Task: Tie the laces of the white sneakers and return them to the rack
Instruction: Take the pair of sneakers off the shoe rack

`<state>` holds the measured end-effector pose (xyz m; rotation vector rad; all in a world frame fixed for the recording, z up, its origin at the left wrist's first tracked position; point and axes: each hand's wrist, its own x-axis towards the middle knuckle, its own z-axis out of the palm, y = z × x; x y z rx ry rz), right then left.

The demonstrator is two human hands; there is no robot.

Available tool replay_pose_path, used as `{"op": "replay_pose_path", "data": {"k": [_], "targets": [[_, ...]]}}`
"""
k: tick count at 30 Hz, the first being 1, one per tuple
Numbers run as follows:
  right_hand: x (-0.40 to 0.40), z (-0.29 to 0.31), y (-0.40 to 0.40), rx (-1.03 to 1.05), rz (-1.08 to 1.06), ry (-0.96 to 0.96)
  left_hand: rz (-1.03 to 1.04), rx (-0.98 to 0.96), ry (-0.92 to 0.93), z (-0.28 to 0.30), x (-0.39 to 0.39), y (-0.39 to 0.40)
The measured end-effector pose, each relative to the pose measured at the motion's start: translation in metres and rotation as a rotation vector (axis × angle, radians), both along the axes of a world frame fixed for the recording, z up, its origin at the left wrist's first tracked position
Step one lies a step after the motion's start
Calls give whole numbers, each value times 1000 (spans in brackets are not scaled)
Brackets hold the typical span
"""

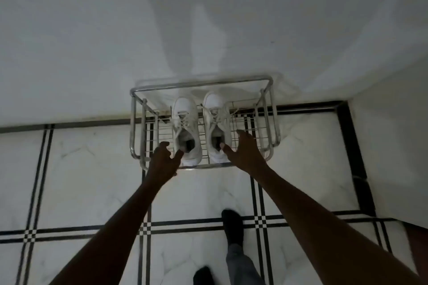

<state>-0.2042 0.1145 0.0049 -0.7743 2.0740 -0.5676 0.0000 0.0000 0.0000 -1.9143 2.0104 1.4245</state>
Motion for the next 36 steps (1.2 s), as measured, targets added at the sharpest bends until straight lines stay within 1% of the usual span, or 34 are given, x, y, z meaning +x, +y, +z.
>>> {"op": "replay_pose_path", "data": {"k": [4,6,9,12,15,18,20,24,28,30,33,36], "targets": [[-16,-53,-22,58,-91,-78,120,122,1,-53,-12,-19],[-21,-75,-34,60,-93,-103,140,133,27,-76,-15,-24],[-28,-96,-45,36,-48,-95,157,158,16,-96,-17,-31],[-29,-102,-48,23,-16,-97,171,237,53,-102,-12,-39],[-24,-101,-47,-24,-16,-79,179,287,64,-96,-11,-41],[-13,-88,-40,-79,-22,-52,232,267,106,-82,-7,-29],[-5,-82,-32,-121,-34,-50,224,225,132,-73,0,-14],[21,-68,-2,-202,-100,-125,171,86,232,-55,27,28],[62,-53,49,-268,-133,-91,180,14,303,-47,68,82],[86,-51,81,-291,-165,-102,154,-10,293,-49,93,108],[122,-56,126,-287,-213,-126,130,-9,281,-64,129,146],[157,-84,166,-273,-250,-133,127,30,272,-94,163,183]]}}
